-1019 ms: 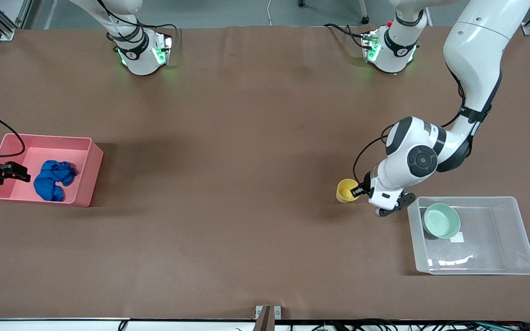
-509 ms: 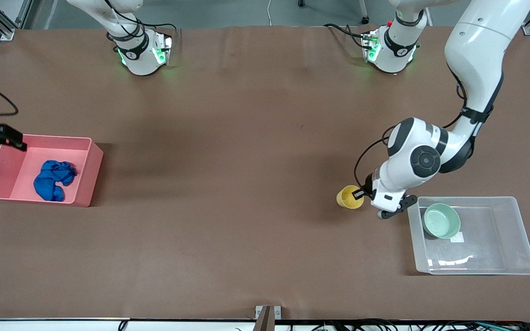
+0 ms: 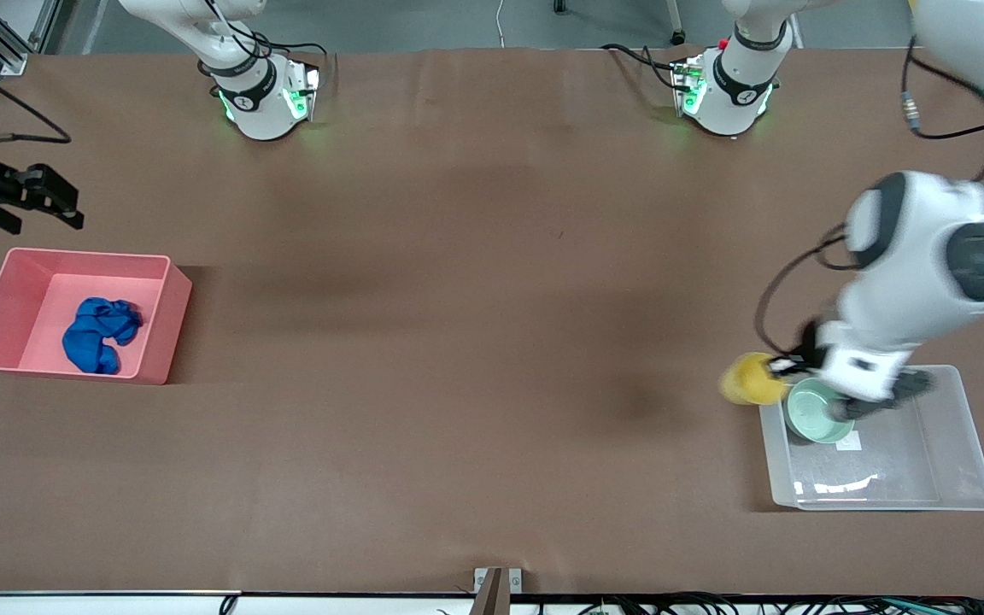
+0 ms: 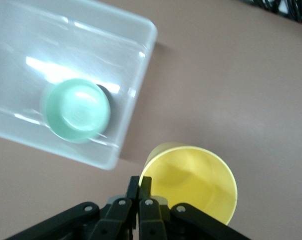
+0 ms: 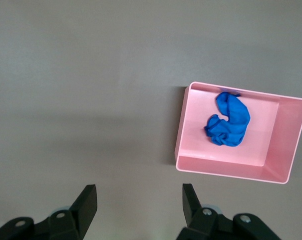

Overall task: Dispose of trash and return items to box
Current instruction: 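Carry the yellow cup with the left gripper into the green bowl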

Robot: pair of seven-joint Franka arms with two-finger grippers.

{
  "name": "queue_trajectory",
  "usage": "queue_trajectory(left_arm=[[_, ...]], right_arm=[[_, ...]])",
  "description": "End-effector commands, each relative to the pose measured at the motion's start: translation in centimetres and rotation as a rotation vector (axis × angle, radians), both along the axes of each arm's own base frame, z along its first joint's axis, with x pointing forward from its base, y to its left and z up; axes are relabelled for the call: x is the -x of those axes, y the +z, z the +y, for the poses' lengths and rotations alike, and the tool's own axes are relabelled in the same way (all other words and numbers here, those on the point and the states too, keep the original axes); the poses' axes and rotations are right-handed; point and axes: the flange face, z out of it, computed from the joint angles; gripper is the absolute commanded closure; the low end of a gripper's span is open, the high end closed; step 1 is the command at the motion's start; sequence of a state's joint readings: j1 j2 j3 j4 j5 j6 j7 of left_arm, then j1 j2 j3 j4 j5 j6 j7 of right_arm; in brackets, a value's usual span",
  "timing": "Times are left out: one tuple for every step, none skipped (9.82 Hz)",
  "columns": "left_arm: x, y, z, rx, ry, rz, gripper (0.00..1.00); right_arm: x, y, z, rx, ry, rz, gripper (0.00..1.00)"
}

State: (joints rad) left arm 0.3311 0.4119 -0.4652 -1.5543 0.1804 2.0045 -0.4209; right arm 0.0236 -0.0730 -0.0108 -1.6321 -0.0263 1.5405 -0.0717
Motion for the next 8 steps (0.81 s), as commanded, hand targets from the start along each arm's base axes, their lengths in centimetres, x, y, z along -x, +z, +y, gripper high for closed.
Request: queue_trajectory(left_arm=[[-0.8,-4.6,6.3,-0.077,-0.145,0.058,1.0],[-1.0,-6.7,9.5,-0.111,-0.179,0.08,1.0],[-1.0,-9.3,11.2,-0.092,-0.198,0.107,1.0],[-1.4,-11.5,11.8,-0.068,-0.191,0.102,1.0],[-1.7,-13.0,11.7,-0.054,-0.191,0.096,1.0],[-1.8,-14.6,11.9,-0.043,-0.192,0.098,1.0],[-2.0,-16.0,12.7,-0.036,-0.183,0.08,1.0],[-2.0,-17.3,13.2,-0.029,-0.182,0.078,1.0]], right_arm=[[1.2,2.1,-0.4,0.011,-0.028,-0.015,0.22],[1.3,3.4,-0.6,0.01,-0.028,-0.03,0.22],[1.4,4.2,-0.6,0.01,-0.027,-0.047,0.21],[1.3,4.5,-0.7,0.01,-0.027,-0.054,0.21],[1.3,4.7,-0.7,0.01,-0.026,-0.059,0.21],[1.2,4.7,-0.7,0.01,-0.026,-0.06,0.21],[1.1,4.5,-0.8,0.009,-0.025,-0.056,0.21],[0.9,4.5,-0.8,0.007,-0.024,-0.057,0.21]])
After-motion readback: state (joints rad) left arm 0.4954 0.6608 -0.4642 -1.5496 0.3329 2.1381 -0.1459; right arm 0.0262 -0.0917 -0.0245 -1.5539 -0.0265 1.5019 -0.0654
